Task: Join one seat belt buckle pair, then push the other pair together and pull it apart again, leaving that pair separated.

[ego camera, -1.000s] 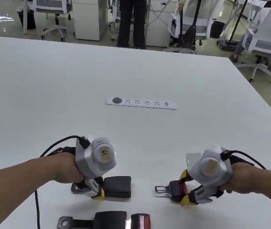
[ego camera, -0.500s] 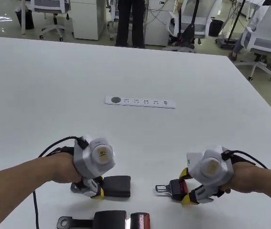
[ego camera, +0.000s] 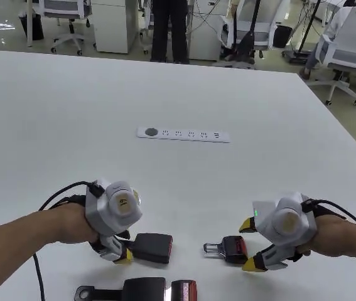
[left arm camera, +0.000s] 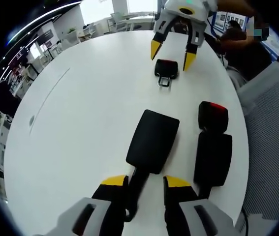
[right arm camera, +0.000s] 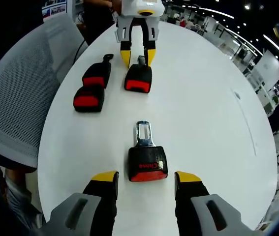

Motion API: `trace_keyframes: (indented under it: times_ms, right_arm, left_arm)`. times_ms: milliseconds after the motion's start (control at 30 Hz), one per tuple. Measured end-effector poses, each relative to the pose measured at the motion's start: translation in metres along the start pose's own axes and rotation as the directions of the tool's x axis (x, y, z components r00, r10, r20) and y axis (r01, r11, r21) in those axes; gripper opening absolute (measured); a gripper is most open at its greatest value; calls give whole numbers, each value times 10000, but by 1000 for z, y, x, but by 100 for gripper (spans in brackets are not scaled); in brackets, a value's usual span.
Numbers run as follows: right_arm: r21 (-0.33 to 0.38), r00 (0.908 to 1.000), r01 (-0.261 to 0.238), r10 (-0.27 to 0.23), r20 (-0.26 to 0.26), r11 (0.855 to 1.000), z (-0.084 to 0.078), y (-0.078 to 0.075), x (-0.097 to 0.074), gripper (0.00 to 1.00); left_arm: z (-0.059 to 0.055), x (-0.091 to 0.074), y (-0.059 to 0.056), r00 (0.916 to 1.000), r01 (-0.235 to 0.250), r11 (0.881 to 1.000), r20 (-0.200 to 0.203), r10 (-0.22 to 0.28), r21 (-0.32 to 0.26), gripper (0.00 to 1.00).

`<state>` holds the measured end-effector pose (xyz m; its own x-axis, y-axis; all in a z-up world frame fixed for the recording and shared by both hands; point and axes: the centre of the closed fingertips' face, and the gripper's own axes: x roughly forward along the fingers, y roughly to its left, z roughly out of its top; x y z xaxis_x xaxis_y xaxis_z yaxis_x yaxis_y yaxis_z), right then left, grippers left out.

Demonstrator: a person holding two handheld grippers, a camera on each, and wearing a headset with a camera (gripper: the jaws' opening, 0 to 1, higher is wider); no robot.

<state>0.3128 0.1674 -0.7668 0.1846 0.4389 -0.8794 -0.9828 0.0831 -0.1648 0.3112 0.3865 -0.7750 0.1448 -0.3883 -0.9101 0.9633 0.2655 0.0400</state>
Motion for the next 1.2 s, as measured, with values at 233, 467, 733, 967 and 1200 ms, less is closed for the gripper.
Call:
trace_keyframes:
  times_ms: [233, 467, 733, 967, 1200]
  right_arm:
    - [180, 9995, 173, -178, 267, 9997, -3, 2, -8, 48]
    - [441, 9978, 334, -359, 552, 9985, -3, 8, -14, 53]
    - [937, 9940, 466, -554, 939, 9945, 0, 18, -23, 61]
    - [1801, 9843, 714, -985, 1465, 9810, 0, 26, -28, 68]
    - [2827, 9646, 977, -1607, 2092, 9542, 3, 34, -32, 77]
  left_arm:
    - [-10, -11, 3, 9993, -118, 9994, 353, 129, -325, 33]
    - [-21, -26, -3, 9961, -222, 9971, 840, 283, -733, 37]
    - [-28, -42, -11, 9816, -278, 9884, 1827, 552, -1494, 45]
    - [-34, -53, -22, 9565, -409, 9731, 2726, 1037, -2265, 56]
    - [-39, -63, -28, 9157, -757, 9562, 3598, 1789, -2827, 63]
